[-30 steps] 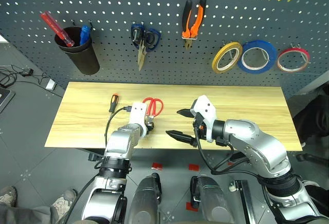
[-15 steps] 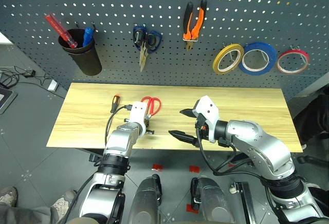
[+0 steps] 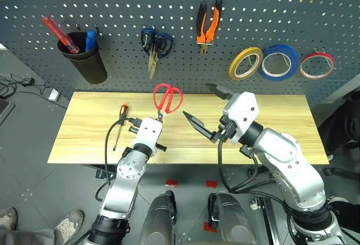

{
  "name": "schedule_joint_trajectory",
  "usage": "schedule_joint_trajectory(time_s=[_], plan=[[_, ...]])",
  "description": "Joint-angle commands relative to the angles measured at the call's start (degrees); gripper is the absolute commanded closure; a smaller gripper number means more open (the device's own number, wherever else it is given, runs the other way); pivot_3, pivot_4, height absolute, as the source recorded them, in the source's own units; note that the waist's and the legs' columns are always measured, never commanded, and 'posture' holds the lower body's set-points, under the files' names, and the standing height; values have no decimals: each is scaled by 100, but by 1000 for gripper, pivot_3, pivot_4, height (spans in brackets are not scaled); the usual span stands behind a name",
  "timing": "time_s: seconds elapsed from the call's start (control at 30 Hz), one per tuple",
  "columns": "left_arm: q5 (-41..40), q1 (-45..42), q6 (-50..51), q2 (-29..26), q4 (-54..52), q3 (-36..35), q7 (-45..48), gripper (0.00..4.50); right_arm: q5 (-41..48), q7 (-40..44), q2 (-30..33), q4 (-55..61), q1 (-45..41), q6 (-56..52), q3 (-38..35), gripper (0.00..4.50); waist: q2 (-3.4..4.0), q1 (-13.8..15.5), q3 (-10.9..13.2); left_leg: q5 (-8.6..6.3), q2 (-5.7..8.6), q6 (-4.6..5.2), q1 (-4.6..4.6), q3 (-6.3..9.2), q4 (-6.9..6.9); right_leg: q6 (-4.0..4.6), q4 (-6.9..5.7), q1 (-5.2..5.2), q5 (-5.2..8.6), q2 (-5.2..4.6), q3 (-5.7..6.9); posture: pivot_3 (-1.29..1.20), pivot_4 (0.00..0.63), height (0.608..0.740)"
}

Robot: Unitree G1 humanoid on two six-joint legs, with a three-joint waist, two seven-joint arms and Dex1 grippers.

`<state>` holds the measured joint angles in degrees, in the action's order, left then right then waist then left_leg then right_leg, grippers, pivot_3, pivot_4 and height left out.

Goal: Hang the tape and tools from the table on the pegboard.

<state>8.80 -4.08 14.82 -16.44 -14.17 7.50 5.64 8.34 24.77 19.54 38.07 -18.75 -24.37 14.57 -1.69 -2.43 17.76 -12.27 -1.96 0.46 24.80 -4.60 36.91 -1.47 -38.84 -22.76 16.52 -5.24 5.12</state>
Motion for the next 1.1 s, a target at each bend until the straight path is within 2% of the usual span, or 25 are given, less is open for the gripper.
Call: schedule_joint_trajectory(time_s=[0.03, 0.23, 0.47, 0.77, 1.1], plan=[[404, 147, -712, -135, -671, -90, -193, 4120, -173, -56, -31, 128, -68, 494, -108, 0, 0, -7, 0, -2, 0, 3, 0, 0, 0, 0, -1, 0, 0, 0, 0, -188, 293, 740], [721, 439, -974, -152, -1381, -284, -303, 4120, -387, 20, 15, -212, -269, 1008, -196, 0, 0, -46, 0, -4, 0, 7, 2, -2, -1, 0, 1, -2, 0, 0, 1, -165, 280, 740], [902, 133, -690, 105, -1444, -623, -551, 4120, -399, 68, -51, -633, -604, 1273, -232, 0, -3, -46, -2, -4, 2, 9, 2, -2, 2, 0, -4, -2, 0, 2, 2, -149, 267, 740], [873, -603, -528, 9, -629, -713, -351, 4120, -304, 84, -272, -913, -1028, 1240, -275, 0, -4, -49, -3, 1, 2, 0, 2, -2, 4, 0, -7, -2, 0, 3, 6, -160, 269, 740], [766, -1335, -912, -79, 334, -545, -73, 4120, -369, 99, -441, -934, -1133, 1238, -196, 0, -5, -79, -3, 9, 2, -13, 2, -4, 4, 0, -7, -3, 0, 2, 7, -180, 271, 740]])
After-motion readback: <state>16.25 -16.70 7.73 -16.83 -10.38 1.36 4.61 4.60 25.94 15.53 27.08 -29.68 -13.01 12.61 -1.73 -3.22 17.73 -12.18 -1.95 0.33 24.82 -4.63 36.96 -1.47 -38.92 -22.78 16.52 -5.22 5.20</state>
